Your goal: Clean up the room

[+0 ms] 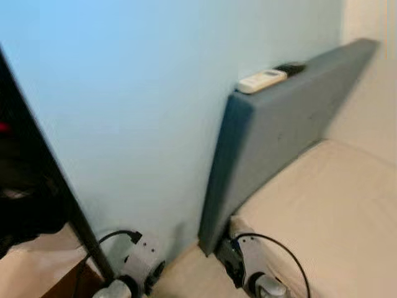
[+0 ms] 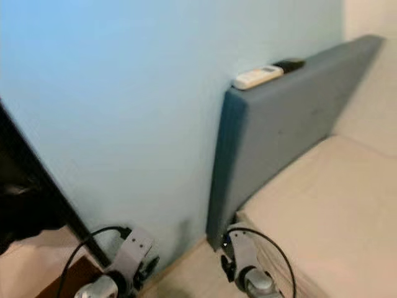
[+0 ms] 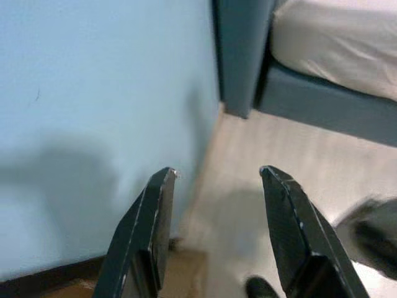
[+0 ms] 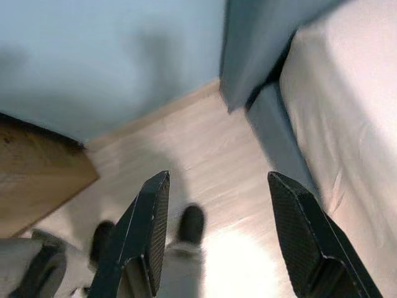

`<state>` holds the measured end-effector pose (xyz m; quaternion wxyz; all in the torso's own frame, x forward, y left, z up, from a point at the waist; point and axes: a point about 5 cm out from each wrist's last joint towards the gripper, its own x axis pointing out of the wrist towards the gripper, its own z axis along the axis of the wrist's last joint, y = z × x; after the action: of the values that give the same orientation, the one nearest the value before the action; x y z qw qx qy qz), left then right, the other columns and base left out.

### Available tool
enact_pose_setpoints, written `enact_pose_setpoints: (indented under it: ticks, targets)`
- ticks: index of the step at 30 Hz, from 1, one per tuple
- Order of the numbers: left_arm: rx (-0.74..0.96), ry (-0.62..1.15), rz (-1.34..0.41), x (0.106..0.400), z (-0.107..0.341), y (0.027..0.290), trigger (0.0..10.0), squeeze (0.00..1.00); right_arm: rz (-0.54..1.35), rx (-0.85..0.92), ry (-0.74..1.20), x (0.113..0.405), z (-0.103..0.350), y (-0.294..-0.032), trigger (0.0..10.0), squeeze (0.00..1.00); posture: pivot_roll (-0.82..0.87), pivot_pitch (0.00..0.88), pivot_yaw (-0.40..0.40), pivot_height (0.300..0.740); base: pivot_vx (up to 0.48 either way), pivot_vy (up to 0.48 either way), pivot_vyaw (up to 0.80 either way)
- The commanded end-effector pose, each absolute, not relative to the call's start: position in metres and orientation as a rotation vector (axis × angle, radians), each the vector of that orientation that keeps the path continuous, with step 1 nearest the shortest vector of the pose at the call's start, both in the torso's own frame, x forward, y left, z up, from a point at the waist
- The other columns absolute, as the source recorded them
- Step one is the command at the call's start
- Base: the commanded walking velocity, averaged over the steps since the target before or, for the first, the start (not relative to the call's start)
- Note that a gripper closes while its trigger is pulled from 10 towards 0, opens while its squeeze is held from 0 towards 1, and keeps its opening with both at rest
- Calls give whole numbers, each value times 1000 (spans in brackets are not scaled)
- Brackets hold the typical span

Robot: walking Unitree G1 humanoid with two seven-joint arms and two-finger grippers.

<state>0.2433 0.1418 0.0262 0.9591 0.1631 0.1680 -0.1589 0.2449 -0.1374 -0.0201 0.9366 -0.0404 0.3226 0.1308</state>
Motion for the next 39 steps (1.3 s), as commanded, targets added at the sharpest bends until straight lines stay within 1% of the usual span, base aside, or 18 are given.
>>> enact_pose_setpoints:
  ticks: [1, 4, 5, 8, 9, 12, 25, 30, 39]
  targets:
    - [307, 351, -290, 244, 23, 137, 10000, 0, 245, -78, 664, 242, -23, -141, 10000, 0, 7, 146, -27, 721, 0, 0, -800]
    - [298, 356, -292, 245, 23, 135, 10000, 0, 241, -77, 664, 241, -23, -142, 10000, 0, 7, 146, -27, 721, 0, 0, -800]
    - [312, 347, -302, 246, 24, 131, 10000, 0, 225, -83, 657, 241, -22, -143, 10000, 0, 0, 142, -18, 721, 0, 0, -800]
    - [318, 350, -277, 248, 23, 130, 10000, 0, 200, -90, 639, 242, -20, -145, 10000, 0, -5, 139, -15, 721, 0, 0, -800]
    - [294, 361, -243, 251, 22, 131, 10000, 0, 169, -83, 612, 245, -17, -147, 10000, 0, -7, 140, -13, 721, 0, 0, -800]
    - [262, 365, -217, 252, 23, 131, 10000, 0, 146, -75, 584, 247, -14, -149, 10000, 0, -8, 138, -11, 721, 0, 0, -800]
    - [253, 367, -163, 251, 20, 137, 10000, 0, 132, -79, 561, 246, -11, -152, 10000, 0, -7, 139, -19, 721, 0, 0, -800]
    - [217, 364, -122, 252, 22, 140, 10000, 0, 136, -74, 548, 247, -10, -151, 10000, 0, -5, 144, -22, 721, 0, 0, -800]
    - [196, 364, -101, 252, 23, 142, 10000, 0, 134, -58, 517, 248, -7, -150, 10000, 0, -4, 144, -21, 721, 0, 0, -800]
